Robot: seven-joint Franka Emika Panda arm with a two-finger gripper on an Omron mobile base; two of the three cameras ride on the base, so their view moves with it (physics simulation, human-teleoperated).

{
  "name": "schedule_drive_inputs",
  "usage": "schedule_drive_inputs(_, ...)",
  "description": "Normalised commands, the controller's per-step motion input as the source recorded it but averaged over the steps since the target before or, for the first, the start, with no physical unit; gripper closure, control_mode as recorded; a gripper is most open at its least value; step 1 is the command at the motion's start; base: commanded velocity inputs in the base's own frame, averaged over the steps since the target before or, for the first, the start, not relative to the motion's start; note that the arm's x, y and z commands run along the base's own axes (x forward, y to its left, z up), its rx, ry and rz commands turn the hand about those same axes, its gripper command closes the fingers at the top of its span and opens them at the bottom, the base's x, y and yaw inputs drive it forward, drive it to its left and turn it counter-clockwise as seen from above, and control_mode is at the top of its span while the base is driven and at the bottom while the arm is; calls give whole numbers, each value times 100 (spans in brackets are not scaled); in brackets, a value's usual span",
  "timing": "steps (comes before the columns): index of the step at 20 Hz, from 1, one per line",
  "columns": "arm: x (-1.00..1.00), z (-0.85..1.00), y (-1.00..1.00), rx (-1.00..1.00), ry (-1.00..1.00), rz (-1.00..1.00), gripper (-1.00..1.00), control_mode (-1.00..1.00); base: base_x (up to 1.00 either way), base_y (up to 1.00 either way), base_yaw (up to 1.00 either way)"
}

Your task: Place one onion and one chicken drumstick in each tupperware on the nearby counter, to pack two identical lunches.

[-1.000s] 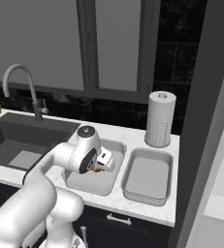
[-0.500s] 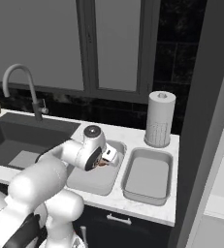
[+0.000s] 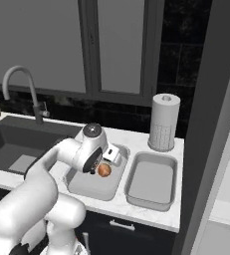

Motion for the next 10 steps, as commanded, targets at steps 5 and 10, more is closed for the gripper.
schedule_drive_inputs(5,-100,83,10,-8,-13,12,-100,-100,0,0,0)
schedule_drive_inputs(10,-78,94,62,-27,-11,20,-100,-100,0,0,0)
